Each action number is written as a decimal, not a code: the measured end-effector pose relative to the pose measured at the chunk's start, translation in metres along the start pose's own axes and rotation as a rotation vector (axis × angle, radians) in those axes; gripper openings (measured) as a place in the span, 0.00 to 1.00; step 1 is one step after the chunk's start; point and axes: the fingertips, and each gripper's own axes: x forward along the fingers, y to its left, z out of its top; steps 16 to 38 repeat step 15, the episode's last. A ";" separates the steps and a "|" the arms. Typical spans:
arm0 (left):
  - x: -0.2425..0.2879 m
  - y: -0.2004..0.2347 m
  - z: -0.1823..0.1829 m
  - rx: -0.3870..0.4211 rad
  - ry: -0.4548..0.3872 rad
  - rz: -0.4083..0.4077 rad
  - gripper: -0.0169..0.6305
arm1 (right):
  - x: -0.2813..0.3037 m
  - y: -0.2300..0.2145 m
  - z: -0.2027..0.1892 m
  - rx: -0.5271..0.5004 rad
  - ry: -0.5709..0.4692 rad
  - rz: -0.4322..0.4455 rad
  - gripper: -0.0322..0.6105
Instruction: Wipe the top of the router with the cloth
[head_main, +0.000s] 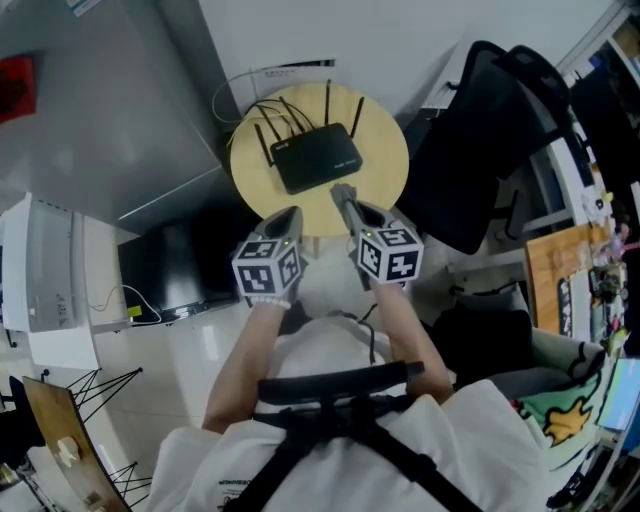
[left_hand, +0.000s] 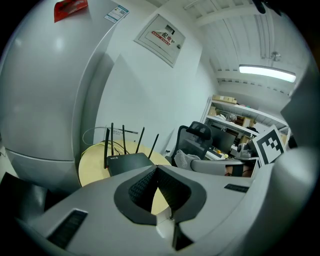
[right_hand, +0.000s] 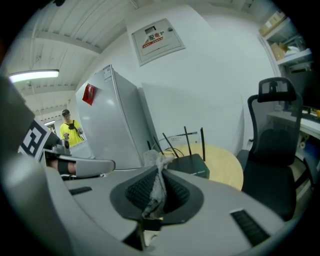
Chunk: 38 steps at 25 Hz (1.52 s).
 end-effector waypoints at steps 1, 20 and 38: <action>-0.001 -0.001 -0.002 -0.003 0.000 0.002 0.01 | -0.001 -0.001 -0.002 0.004 0.002 0.003 0.10; -0.001 0.000 -0.003 -0.018 0.004 -0.001 0.01 | 0.004 0.004 0.002 0.021 -0.003 0.027 0.10; -0.001 0.000 -0.003 -0.018 0.004 -0.001 0.01 | 0.004 0.004 0.002 0.021 -0.003 0.027 0.10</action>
